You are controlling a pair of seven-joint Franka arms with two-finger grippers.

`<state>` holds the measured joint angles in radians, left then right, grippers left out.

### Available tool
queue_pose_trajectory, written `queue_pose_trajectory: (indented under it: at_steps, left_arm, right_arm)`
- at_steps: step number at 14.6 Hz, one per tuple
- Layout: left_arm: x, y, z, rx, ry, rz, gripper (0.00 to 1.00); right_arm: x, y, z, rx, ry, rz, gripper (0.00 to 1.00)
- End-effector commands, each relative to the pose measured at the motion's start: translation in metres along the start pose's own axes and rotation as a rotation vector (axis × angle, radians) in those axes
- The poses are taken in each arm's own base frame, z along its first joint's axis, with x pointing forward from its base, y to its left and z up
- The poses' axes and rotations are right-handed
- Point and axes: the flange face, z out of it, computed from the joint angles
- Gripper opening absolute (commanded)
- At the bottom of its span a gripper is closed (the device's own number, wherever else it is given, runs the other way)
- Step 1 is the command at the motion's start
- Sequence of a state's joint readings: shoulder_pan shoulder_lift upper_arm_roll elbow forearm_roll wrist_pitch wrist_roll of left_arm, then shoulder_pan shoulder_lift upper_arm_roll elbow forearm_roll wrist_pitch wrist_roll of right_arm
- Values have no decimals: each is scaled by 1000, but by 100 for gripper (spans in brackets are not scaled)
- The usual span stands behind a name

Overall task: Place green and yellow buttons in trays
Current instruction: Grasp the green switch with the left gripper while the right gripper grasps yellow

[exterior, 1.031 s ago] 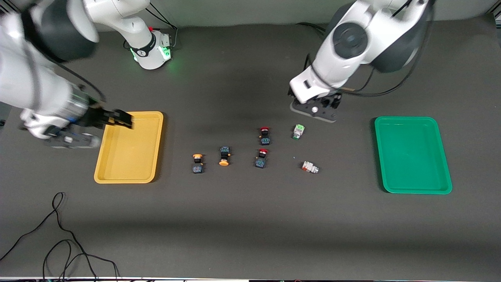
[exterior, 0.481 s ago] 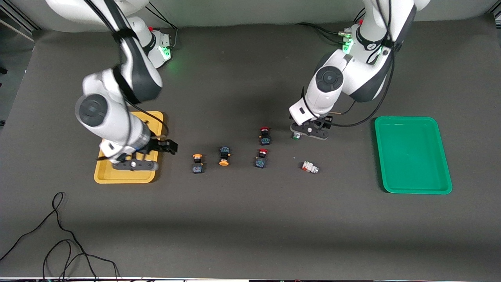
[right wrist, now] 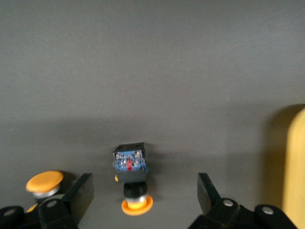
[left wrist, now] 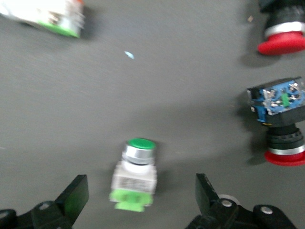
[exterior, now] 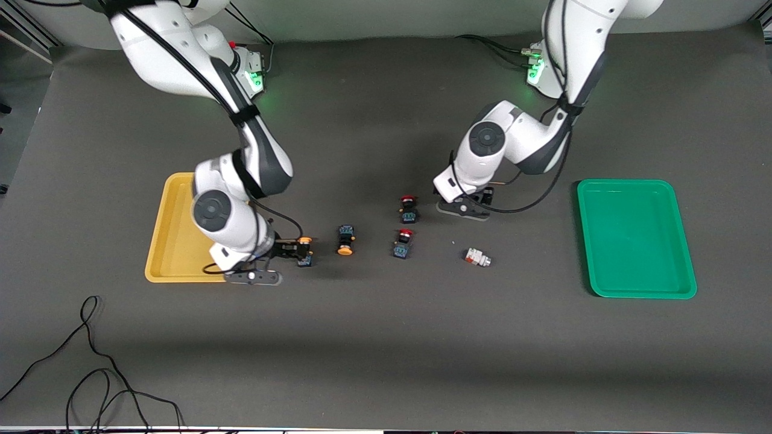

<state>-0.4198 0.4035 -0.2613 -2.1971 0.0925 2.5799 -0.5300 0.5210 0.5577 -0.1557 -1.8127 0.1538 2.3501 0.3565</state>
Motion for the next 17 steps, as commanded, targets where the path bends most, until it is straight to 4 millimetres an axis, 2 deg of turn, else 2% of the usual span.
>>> queue_pose_trajectory:
  at_steps: [1, 6, 7, 8, 9, 10, 11, 12, 13, 14, 16, 17]
  left_arm:
    - [-10, 17, 6, 26, 27, -13, 99]
    - [-5, 6, 8, 70, 51, 30, 99]
    - [-2, 0, 10, 75, 51, 29, 99]
    - [0, -4, 11, 90, 57, 45, 99]
    - [-1, -4, 12, 96, 59, 48, 98]
    - [-3, 1, 13, 96, 60, 48, 96]
    - [-2, -2, 14, 93, 60, 45, 89]
    - [-1, -3, 15, 87, 67, 43, 70]
    - [-3, -2, 16, 85, 68, 45, 45]
    - [-3, -2, 16, 84, 69, 44, 31]
    - [-5, 0, 16, 82, 71, 48, 13]
    - [-5, 0, 15, 80, 74, 48, 3]
  right_arm:
    - [1, -14, 30, 2, 15, 6, 97]
    - [-1, -16, 74, -13, 37, -18, 97]
    - [-1, -17, 81, -12, 46, -21, 94]
    - [-3, -22, 84, -12, 52, -29, 70]
    - [-4, -23, 84, -11, 51, -27, 19]
    - [-3, -23, 81, -8, 53, -22, 0]
    - [-4, -24, 77, -7, 51, -15, 0]
    - [-3, -25, 73, -3, 54, -14, 0]
    - [-3, -28, 67, 3, 60, -17, 0]
    - [-4, -31, 62, 6, 63, -23, 0]
    - [-8, -34, 45, 1, 26, -30, 0]
    - [-8, -31, 30, 0, 7, -34, 0]
